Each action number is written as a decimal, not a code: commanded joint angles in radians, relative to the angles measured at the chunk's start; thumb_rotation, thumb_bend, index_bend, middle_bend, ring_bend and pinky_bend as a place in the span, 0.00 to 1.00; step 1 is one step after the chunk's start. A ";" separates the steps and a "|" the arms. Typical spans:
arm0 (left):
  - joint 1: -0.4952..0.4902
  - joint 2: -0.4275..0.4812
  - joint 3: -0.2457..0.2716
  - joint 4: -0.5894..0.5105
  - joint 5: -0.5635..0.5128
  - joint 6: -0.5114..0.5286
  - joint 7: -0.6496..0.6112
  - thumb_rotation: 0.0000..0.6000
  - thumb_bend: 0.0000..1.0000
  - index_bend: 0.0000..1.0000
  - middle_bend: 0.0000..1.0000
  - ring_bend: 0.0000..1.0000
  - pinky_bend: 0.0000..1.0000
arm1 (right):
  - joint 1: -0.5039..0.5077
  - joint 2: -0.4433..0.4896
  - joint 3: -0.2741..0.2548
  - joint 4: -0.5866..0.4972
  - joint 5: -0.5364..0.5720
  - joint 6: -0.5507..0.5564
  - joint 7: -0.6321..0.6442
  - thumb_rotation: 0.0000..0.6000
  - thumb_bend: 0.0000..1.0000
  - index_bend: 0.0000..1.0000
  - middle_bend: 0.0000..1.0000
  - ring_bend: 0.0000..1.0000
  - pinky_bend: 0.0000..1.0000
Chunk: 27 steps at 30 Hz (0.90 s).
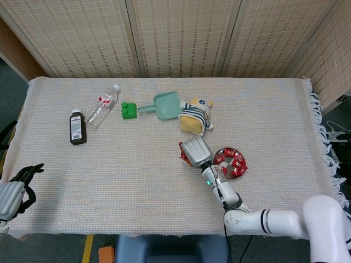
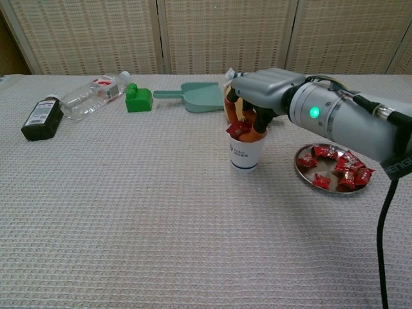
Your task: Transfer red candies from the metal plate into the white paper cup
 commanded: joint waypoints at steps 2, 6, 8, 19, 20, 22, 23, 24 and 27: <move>0.001 0.000 0.001 0.001 0.002 0.002 -0.001 1.00 1.00 0.09 0.19 0.10 0.33 | 0.011 0.001 -0.010 0.004 0.023 0.000 -0.025 1.00 0.23 0.39 0.81 0.74 1.00; 0.001 -0.001 0.001 0.000 0.003 0.001 0.002 1.00 1.00 0.09 0.19 0.10 0.33 | 0.011 0.009 -0.017 -0.003 0.032 0.012 -0.037 1.00 0.23 0.27 0.81 0.73 1.00; 0.001 -0.001 0.000 -0.001 0.002 0.001 0.003 1.00 1.00 0.09 0.19 0.10 0.33 | 0.013 0.015 -0.019 -0.009 0.042 0.013 -0.042 1.00 0.23 0.24 0.81 0.73 1.00; 0.001 -0.001 -0.001 -0.001 0.001 0.002 0.002 1.00 1.00 0.09 0.19 0.10 0.33 | 0.007 0.034 -0.021 -0.020 0.036 0.034 -0.025 1.00 0.23 0.21 0.81 0.73 1.00; 0.001 -0.002 -0.001 -0.001 0.001 0.002 0.002 1.00 1.00 0.09 0.19 0.10 0.33 | 0.008 0.035 -0.021 -0.021 0.037 0.035 -0.024 1.00 0.23 0.20 0.81 0.73 1.00; 0.001 -0.002 -0.001 0.000 0.002 0.004 0.002 1.00 1.00 0.09 0.19 0.11 0.33 | 0.008 0.036 -0.021 -0.021 0.035 0.036 -0.020 1.00 0.23 0.20 0.81 0.73 1.00; 0.002 -0.002 -0.001 -0.001 0.002 0.004 0.003 1.00 1.00 0.09 0.19 0.11 0.33 | 0.008 0.036 -0.022 -0.022 0.035 0.036 -0.020 1.00 0.23 0.19 0.80 0.73 1.00; 0.002 -0.002 -0.001 -0.001 0.001 0.005 0.002 1.00 1.00 0.09 0.19 0.10 0.33 | 0.008 0.037 -0.022 -0.022 0.034 0.036 -0.018 1.00 0.23 0.19 0.81 0.73 1.00; 0.002 -0.001 -0.002 -0.002 0.002 0.005 0.002 1.00 1.00 0.09 0.19 0.11 0.33 | 0.008 0.038 -0.025 -0.023 0.030 0.032 -0.011 1.00 0.23 0.19 0.81 0.73 1.00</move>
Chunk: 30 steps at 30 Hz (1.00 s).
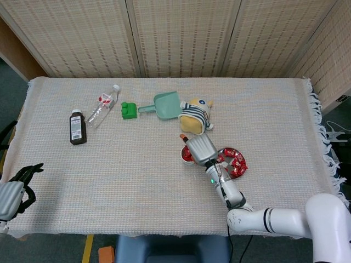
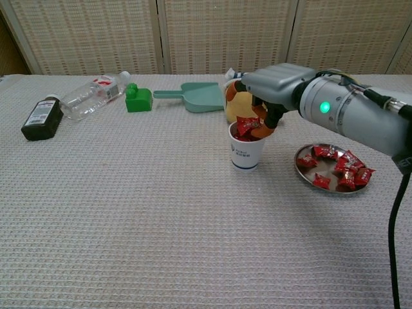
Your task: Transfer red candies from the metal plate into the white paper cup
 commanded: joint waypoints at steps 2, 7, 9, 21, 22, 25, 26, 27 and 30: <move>0.001 0.001 0.000 -0.001 0.002 0.002 0.000 1.00 1.00 0.09 0.20 0.11 0.33 | -0.003 0.004 -0.002 -0.007 -0.013 0.000 0.014 1.00 0.23 0.18 0.81 0.73 1.00; 0.002 0.001 0.001 0.000 0.003 0.005 0.001 1.00 1.00 0.09 0.20 0.11 0.33 | -0.036 0.035 -0.007 -0.047 -0.083 0.034 0.079 1.00 0.23 0.17 0.80 0.73 1.00; 0.002 0.000 0.000 0.000 0.002 0.005 0.002 1.00 1.00 0.09 0.20 0.11 0.33 | -0.058 0.051 -0.014 -0.059 -0.128 0.054 0.119 1.00 0.23 0.16 0.80 0.73 1.00; 0.007 -0.020 -0.009 0.017 0.012 0.036 0.005 1.00 0.72 0.08 0.17 0.11 0.33 | -0.306 0.129 -0.179 -0.060 -0.443 0.320 0.305 1.00 0.17 0.00 0.16 0.11 0.39; 0.008 -0.024 -0.012 0.023 0.014 0.043 0.002 1.00 0.65 0.08 0.17 0.10 0.33 | -0.354 0.132 -0.212 -0.049 -0.477 0.378 0.309 1.00 0.16 0.00 0.13 0.08 0.38; 0.010 -0.034 -0.015 0.036 0.019 0.056 -0.002 1.00 0.53 0.06 0.15 0.10 0.31 | -0.474 0.148 -0.284 -0.016 -0.532 0.489 0.370 1.00 0.15 0.00 0.06 0.05 0.36; 0.011 -0.036 -0.016 0.037 0.021 0.059 -0.001 1.00 0.51 0.06 0.15 0.10 0.30 | -0.508 0.153 -0.300 -0.001 -0.543 0.515 0.399 1.00 0.15 0.00 0.04 0.05 0.36; 0.011 -0.038 -0.016 0.038 0.021 0.062 0.002 1.00 0.49 0.05 0.14 0.09 0.29 | -0.539 0.161 -0.315 0.014 -0.549 0.537 0.423 1.00 0.15 0.00 0.03 0.05 0.36; 0.014 -0.051 -0.019 0.044 0.035 0.082 0.014 1.00 0.47 0.03 0.11 0.07 0.24 | -0.628 0.184 -0.335 0.067 -0.569 0.613 0.489 1.00 0.15 0.00 0.00 0.03 0.33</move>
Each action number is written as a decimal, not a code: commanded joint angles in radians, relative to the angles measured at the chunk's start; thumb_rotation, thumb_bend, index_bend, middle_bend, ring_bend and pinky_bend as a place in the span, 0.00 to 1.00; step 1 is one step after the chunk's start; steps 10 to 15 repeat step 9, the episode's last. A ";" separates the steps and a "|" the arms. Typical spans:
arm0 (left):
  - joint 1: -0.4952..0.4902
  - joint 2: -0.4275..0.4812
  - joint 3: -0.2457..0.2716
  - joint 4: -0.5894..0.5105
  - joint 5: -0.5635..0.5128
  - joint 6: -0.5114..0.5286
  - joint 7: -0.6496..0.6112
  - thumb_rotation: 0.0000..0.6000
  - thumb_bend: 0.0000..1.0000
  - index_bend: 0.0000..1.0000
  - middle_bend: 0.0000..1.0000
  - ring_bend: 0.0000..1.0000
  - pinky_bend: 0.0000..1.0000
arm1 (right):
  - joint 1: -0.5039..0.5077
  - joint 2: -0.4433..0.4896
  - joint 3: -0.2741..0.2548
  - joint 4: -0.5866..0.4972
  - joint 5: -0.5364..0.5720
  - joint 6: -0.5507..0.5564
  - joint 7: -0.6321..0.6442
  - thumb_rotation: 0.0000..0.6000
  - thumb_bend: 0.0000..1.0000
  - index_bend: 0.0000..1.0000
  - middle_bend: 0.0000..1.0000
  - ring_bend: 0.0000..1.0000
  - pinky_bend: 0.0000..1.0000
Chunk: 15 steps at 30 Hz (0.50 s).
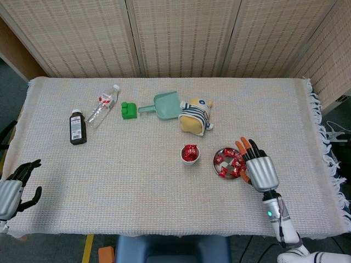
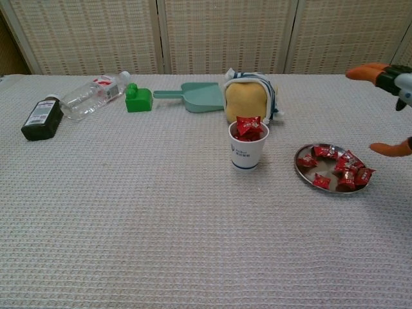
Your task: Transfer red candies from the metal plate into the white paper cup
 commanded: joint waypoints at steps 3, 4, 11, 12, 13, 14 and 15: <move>0.004 -0.022 -0.002 0.009 0.026 0.033 0.029 1.00 0.45 0.02 0.10 0.05 0.20 | -0.185 0.055 -0.066 0.125 -0.077 0.149 0.154 1.00 0.14 0.00 0.00 0.02 0.29; 0.004 -0.026 -0.003 0.008 0.028 0.036 0.039 1.00 0.45 0.01 0.09 0.04 0.19 | -0.196 0.074 -0.070 0.129 -0.085 0.146 0.163 1.00 0.14 0.00 0.00 0.01 0.28; 0.002 -0.030 -0.006 -0.008 0.010 0.024 0.083 1.00 0.45 0.00 0.06 0.02 0.18 | -0.226 0.126 -0.043 0.105 -0.128 0.176 0.213 1.00 0.13 0.00 0.00 0.00 0.20; 0.002 -0.030 -0.006 -0.008 0.010 0.024 0.083 1.00 0.45 0.00 0.06 0.02 0.18 | -0.226 0.126 -0.043 0.105 -0.128 0.176 0.213 1.00 0.13 0.00 0.00 0.00 0.20; 0.002 -0.030 -0.006 -0.008 0.010 0.024 0.083 1.00 0.45 0.00 0.06 0.02 0.18 | -0.226 0.126 -0.043 0.105 -0.128 0.176 0.213 1.00 0.13 0.00 0.00 0.00 0.20; 0.002 -0.030 -0.006 -0.008 0.010 0.024 0.083 1.00 0.45 0.00 0.06 0.02 0.18 | -0.226 0.126 -0.043 0.105 -0.128 0.176 0.213 1.00 0.13 0.00 0.00 0.00 0.20; 0.002 -0.030 -0.006 -0.008 0.010 0.024 0.083 1.00 0.45 0.00 0.06 0.02 0.18 | -0.226 0.126 -0.043 0.105 -0.128 0.176 0.213 1.00 0.13 0.00 0.00 0.00 0.20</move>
